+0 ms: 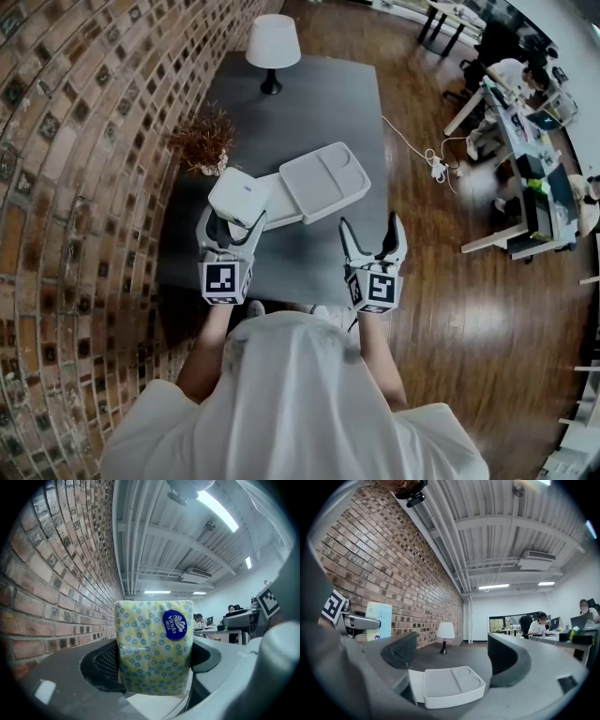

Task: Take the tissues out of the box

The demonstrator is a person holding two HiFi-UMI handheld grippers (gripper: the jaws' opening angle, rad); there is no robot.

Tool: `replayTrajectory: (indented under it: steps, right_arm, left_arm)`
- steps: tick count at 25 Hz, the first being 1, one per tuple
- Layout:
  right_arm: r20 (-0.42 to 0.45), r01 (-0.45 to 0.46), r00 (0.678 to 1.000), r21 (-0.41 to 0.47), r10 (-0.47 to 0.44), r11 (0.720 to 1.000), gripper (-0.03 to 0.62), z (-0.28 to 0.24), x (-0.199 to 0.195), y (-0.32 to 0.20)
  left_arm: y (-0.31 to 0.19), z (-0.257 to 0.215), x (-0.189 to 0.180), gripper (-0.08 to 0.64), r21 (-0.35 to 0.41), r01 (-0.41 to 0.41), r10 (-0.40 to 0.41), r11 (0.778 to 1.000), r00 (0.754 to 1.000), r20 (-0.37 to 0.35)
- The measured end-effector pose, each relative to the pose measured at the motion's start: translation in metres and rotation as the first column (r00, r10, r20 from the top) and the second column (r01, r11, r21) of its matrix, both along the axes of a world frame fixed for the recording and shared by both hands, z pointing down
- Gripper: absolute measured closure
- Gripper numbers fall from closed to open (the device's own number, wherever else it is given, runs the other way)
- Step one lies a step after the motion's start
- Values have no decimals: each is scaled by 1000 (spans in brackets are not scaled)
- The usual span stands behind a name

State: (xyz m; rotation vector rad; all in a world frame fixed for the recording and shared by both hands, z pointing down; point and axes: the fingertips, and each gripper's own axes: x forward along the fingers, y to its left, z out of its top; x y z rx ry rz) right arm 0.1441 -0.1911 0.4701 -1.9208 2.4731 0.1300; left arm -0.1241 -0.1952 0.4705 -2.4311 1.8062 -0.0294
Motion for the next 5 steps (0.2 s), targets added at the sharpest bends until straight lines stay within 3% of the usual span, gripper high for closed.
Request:
replayTrajectory:
  steps: [5]
  right_arm:
    - [7,-4,1000,-6,4,1000,133,1,3,3]
  left_arm:
    - [2,-4,5,151,-9,2,-3,1000,1000,-28]
